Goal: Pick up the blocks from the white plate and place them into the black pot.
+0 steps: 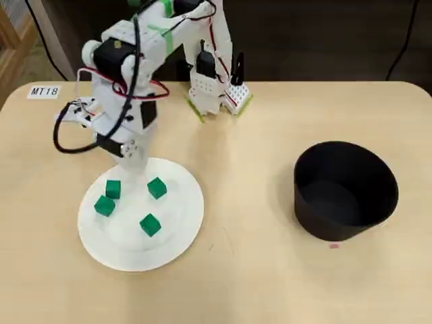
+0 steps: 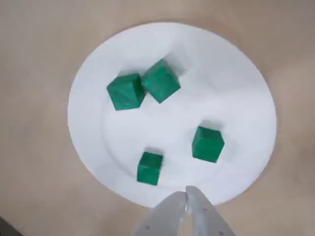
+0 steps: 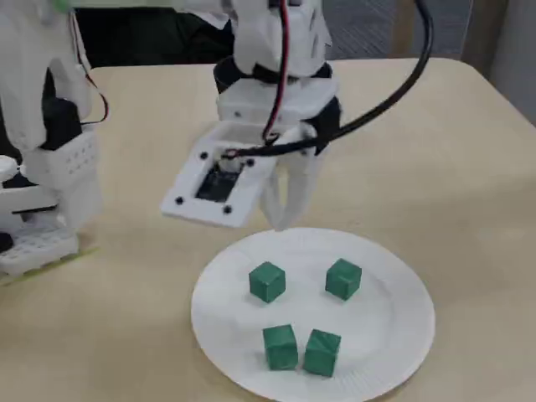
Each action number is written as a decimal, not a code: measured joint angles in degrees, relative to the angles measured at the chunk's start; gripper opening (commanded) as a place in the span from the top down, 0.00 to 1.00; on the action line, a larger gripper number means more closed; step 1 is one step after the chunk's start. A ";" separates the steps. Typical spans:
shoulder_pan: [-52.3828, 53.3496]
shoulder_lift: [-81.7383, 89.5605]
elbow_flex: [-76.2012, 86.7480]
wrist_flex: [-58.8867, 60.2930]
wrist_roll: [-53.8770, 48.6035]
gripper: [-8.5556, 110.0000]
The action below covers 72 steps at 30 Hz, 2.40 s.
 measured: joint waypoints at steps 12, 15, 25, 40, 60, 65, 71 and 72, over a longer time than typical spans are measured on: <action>6.59 -1.85 -0.09 2.55 23.29 0.95; 6.50 -3.16 -0.09 2.37 28.83 0.95; 5.62 -11.78 -6.06 2.20 36.47 0.76; 4.57 -17.49 -8.17 0.44 38.67 0.72; 6.86 -19.78 -8.17 2.02 39.02 0.76; 6.24 -20.74 -8.17 2.20 38.94 0.75; 6.15 -22.32 -8.17 1.41 37.62 0.74; 6.15 -22.76 -8.17 0.97 37.35 0.74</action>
